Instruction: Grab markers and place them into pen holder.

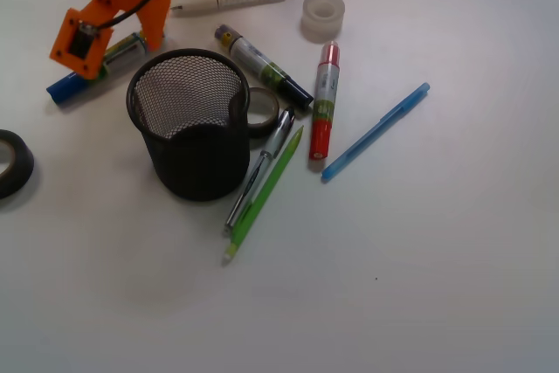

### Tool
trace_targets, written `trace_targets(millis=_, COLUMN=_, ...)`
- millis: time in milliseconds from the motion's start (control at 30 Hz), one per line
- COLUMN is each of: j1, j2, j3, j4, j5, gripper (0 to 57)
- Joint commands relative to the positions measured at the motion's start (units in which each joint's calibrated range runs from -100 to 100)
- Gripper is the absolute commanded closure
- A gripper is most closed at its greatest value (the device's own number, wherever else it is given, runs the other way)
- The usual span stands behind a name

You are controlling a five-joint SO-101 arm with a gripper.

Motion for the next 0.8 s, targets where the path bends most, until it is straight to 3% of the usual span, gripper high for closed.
trace_targets(millis=0, j1=0.7, j2=1.7, j3=-2.3, j4=-4.8, j5=1.3, gripper=29.2)
trace_targets(millis=567, j1=1.2, j2=8.2, j3=-2.3, j4=-15.8, j5=1.1, gripper=29.5)
trace_targets(millis=767, j1=1.2, j2=11.7, j3=-6.6, j4=-13.7, j5=1.4, gripper=41.4)
